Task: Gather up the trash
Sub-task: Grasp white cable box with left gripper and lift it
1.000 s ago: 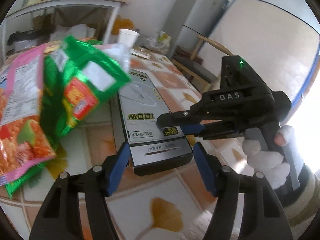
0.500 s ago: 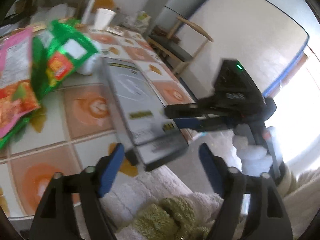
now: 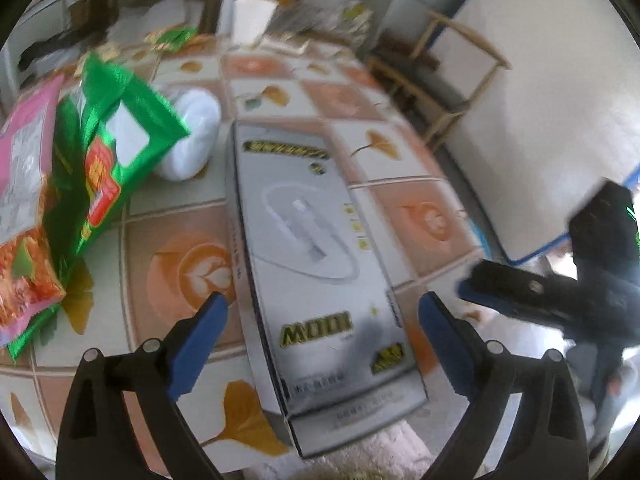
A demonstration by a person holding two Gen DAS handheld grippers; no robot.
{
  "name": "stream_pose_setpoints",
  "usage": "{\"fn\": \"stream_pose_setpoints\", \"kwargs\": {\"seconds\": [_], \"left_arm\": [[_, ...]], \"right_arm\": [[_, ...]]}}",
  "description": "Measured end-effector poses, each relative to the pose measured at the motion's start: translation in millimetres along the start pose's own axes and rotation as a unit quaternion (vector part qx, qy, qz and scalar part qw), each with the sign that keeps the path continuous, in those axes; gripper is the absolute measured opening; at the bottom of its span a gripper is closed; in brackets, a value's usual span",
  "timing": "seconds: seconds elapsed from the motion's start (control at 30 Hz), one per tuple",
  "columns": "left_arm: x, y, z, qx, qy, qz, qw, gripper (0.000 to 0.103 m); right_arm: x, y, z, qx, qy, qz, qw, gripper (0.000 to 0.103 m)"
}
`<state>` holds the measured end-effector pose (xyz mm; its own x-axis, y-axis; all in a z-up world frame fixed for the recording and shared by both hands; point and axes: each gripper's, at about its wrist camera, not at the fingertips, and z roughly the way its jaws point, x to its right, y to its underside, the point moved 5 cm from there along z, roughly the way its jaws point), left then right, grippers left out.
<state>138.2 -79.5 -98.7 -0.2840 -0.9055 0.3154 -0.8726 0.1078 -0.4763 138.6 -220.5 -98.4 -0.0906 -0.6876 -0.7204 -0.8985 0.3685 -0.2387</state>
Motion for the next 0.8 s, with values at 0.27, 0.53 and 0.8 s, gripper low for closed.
{"fn": "stream_pose_setpoints", "kwargs": {"seconds": [0.27, 0.53, 0.8], "left_arm": [[5, -7, 15, -0.009, -0.044, -0.016, 0.9988, 0.094], [17, -9, 28, -0.019, -0.092, 0.012, 0.9955, 0.094], [21, -9, 31, 0.008, -0.152, 0.066, 0.9861, 0.094]], "right_arm": [[29, 4, -23, 0.018, -0.009, 0.022, 1.000, 0.063], [31, 6, -24, 0.034, -0.013, 0.023, 0.999, 0.063], [33, 8, -27, 0.035, 0.001, 0.014, 0.999, 0.063]]}}
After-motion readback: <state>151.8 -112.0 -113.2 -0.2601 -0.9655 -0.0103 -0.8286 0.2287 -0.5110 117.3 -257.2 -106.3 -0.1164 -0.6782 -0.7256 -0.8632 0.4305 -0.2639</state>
